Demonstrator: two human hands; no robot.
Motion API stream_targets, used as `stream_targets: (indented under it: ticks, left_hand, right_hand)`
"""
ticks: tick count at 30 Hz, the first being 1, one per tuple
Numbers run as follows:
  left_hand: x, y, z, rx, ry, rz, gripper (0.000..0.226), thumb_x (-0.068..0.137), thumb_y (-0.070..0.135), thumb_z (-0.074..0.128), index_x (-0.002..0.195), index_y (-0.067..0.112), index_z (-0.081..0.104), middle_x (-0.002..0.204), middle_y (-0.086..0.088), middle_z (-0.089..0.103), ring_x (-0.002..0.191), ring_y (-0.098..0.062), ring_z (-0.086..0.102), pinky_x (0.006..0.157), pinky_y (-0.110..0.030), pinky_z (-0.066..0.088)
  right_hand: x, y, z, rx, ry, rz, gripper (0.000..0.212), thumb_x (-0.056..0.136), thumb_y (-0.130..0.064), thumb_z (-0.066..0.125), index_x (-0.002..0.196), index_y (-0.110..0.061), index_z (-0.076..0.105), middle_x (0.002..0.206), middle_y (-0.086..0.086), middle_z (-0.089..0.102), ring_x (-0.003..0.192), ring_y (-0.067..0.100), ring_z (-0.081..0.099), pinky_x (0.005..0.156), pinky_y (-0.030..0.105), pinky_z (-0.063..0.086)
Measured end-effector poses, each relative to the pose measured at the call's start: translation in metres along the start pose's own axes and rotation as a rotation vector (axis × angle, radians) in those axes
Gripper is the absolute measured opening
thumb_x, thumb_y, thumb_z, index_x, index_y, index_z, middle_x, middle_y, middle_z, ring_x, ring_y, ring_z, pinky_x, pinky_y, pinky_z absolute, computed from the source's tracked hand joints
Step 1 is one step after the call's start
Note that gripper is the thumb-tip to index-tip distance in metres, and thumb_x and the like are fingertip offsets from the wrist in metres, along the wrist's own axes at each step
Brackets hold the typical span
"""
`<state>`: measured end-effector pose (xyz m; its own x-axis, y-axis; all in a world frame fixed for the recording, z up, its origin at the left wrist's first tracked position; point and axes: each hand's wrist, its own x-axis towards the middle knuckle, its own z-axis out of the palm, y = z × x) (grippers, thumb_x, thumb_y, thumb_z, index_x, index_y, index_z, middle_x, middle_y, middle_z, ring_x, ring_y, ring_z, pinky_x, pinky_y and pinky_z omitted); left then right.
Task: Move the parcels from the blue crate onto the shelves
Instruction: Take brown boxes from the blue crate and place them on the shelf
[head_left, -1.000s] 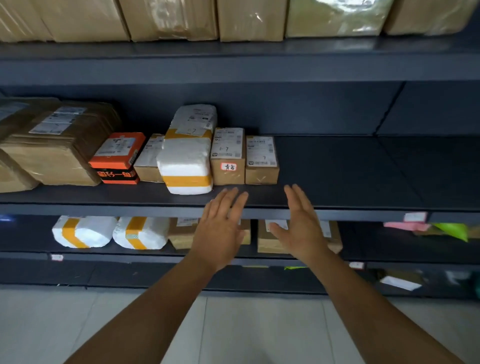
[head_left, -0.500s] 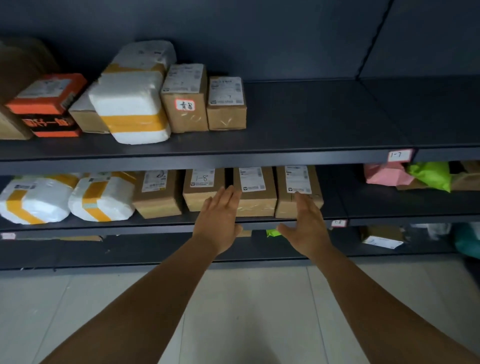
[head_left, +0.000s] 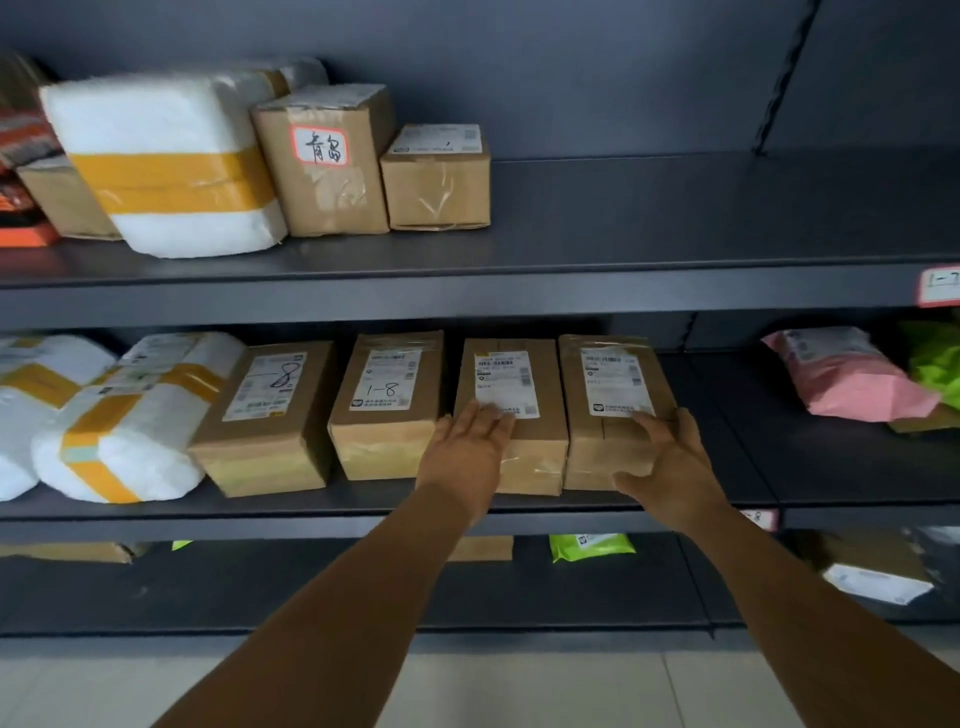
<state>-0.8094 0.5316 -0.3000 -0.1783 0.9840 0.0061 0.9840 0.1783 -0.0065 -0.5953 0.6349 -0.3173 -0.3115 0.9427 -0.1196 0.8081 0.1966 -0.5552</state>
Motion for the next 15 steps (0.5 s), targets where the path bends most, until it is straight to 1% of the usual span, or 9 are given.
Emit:
stream_targets:
  ticks: [4,6,8,11,15]
  left_hand:
    - [0.012,-0.012,0.014,0.025,0.102,-0.016,0.080,0.089,0.009,0.059,0.153,0.021,0.013,0.160,-0.002,0.013,0.148,-0.021,0.004,0.118,-0.037,0.004]
    - [0.017,-0.018,0.016,0.065,0.135,-0.006,0.082,0.086,0.005,0.061,0.152,0.020,0.015,0.158,-0.004,0.019,0.148,-0.024,0.008,0.118,-0.041,0.007]
    - [0.021,-0.024,0.018,0.081,0.165,-0.023,0.077,0.087,0.006,0.059,0.151,0.021,0.020,0.156,-0.004,0.025,0.147,-0.026,0.013,0.117,-0.044,0.012]
    - [0.023,-0.034,0.021,0.016,0.191,-0.091,0.071,0.088,0.003,0.054,0.150,0.024,0.024,0.154,-0.002,0.027,0.145,-0.026,0.016,0.116,-0.050,0.016]
    - [0.021,-0.050,0.026,-0.001,0.193,-0.114,0.076,0.088,-0.001,0.053,0.151,0.025,0.020,0.156,0.000,0.023,0.146,-0.027,0.014,0.118,-0.050,0.014]
  right_hand:
    - [0.020,-0.005,0.014,0.059,0.049,-0.117,0.078,0.080,-0.029,0.076,0.146,-0.031,0.034,0.158,0.004,-0.003,0.142,0.029,0.022,0.114,0.040,0.031]
    - [0.029,-0.007,0.016,0.077,0.071,-0.163,0.074,0.079,-0.028,0.077,0.143,-0.029,0.039,0.158,0.005,0.002,0.140,0.028,0.025,0.112,0.033,0.031]
    - [0.035,-0.011,0.019,0.082,0.079,-0.197,0.071,0.079,-0.027,0.076,0.141,-0.028,0.041,0.157,0.004,0.005,0.139,0.026,0.026,0.108,0.030,0.032]
    - [0.040,-0.020,0.027,0.078,0.077,-0.240,0.069,0.081,-0.027,0.075,0.141,-0.029,0.041,0.157,0.004,0.006,0.138,0.027,0.028,0.106,0.029,0.032]
    - [0.044,-0.032,0.038,0.072,0.084,-0.288,0.071,0.080,-0.028,0.076,0.141,-0.029,0.040,0.156,0.005,0.008,0.136,0.028,0.031,0.107,0.031,0.033]
